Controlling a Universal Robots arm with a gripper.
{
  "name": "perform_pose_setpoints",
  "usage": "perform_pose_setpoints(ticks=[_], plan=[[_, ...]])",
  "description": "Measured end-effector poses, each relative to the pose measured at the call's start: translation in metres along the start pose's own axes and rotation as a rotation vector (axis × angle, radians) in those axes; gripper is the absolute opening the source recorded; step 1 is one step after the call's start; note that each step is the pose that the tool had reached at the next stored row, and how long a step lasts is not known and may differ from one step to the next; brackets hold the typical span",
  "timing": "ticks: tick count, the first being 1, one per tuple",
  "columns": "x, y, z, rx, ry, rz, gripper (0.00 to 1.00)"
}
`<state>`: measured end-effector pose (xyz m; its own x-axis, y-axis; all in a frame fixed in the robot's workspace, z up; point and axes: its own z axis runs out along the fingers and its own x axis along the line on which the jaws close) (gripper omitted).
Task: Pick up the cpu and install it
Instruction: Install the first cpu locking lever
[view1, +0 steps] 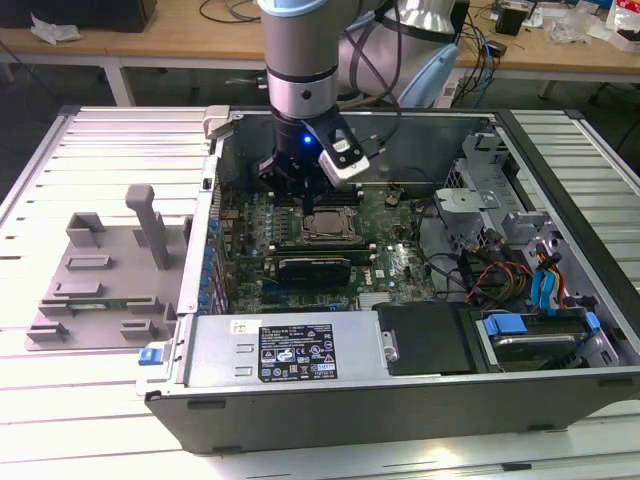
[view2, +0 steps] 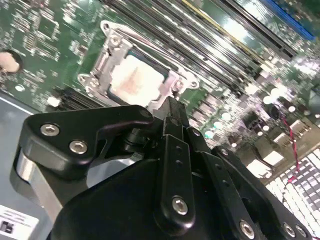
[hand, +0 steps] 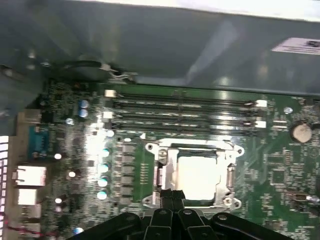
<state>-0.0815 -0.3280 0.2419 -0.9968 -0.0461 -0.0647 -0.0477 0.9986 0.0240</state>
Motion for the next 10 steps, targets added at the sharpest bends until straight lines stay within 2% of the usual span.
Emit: perform_pose_setpoints(ticks=[1, 4, 5, 7, 8, 9, 10], plan=[[0.0025, 0.0001, -0.0001, 0.0, -0.0008, 0.0, 0.11], [0.0035, 0.0002, -0.0013, -0.0011, -0.0015, 0.0, 0.11], [0.0034, 0.0003, -0.0038, -0.0013, -0.0016, 0.001, 0.11], [0.0026, 0.0006, -0.0167, -0.0013, -0.0017, 0.003, 0.11], [0.0023, 0.0007, -0.0209, -0.0012, -0.0017, 0.003, 0.11], [0.0021, 0.0008, -0.0244, -0.0012, -0.0017, 0.004, 0.11], [0.0021, 0.0008, -0.0244, -0.0013, -0.0018, 0.004, 0.11]])
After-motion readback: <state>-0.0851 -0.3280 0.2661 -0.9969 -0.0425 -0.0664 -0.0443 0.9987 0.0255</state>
